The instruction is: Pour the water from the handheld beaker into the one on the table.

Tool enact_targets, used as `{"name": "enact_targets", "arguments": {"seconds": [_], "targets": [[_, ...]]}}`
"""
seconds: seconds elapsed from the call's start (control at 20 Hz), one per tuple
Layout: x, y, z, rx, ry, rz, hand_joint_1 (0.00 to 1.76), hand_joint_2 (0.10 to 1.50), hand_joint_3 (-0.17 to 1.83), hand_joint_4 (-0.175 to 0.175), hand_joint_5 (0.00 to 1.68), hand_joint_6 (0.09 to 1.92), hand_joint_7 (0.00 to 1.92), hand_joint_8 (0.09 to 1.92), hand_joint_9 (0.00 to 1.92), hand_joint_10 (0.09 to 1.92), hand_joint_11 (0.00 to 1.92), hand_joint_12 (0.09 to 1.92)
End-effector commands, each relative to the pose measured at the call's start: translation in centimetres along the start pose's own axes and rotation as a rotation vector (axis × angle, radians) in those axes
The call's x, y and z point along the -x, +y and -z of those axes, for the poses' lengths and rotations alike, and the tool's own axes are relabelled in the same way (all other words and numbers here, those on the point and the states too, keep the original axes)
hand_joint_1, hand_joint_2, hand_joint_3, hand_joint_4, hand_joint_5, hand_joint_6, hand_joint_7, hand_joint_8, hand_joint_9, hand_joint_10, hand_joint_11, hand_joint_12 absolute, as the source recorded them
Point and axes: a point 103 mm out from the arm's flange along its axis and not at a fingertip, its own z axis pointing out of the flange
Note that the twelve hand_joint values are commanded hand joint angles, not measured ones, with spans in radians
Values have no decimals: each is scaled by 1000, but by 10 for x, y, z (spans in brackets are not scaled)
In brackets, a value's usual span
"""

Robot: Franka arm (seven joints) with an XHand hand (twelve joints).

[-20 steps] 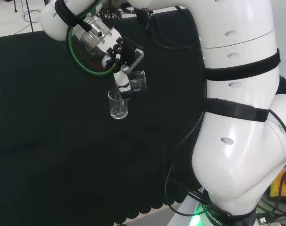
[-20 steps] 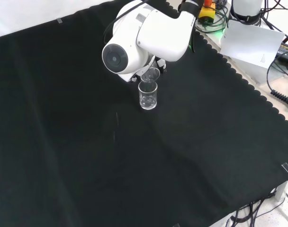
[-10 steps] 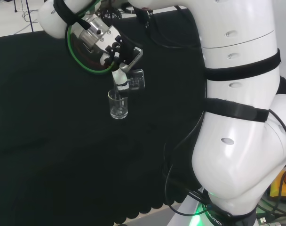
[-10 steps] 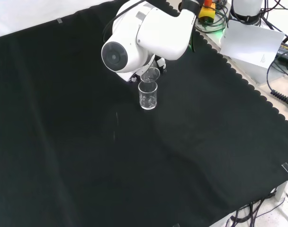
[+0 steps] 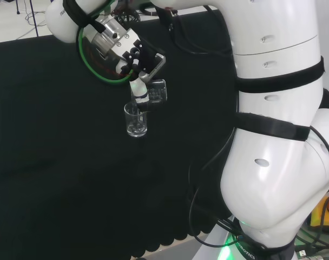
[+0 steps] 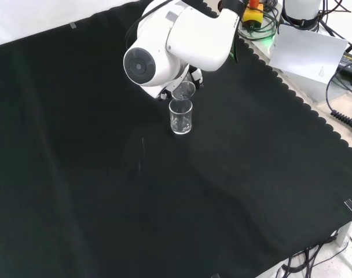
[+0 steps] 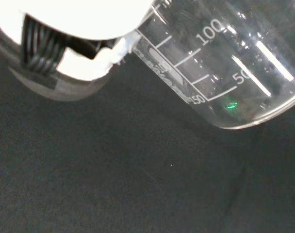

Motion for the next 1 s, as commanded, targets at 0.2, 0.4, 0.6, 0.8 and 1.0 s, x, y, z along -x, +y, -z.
{"name": "enact_targets", "arguments": {"seconds": [0.2,0.4,0.6,0.8,1.0], "targets": [[5,-6,-1,49,37,34,1309,622,760,-175,1201,813,1254,798,1501,725,1260,788],[10,-7,-4,84,63,56,1309,622,760,-175,1201,814,1254,798,1501,725,1260,787],[15,-8,-6,158,115,98,1309,622,760,-175,1200,814,1254,798,1500,725,1260,787],[22,-7,-9,199,181,140,1309,622,759,-175,1200,814,1254,799,1500,725,1259,787],[35,-5,-13,288,268,196,1308,623,758,-175,1200,815,1253,799,1499,725,1257,786]]}}
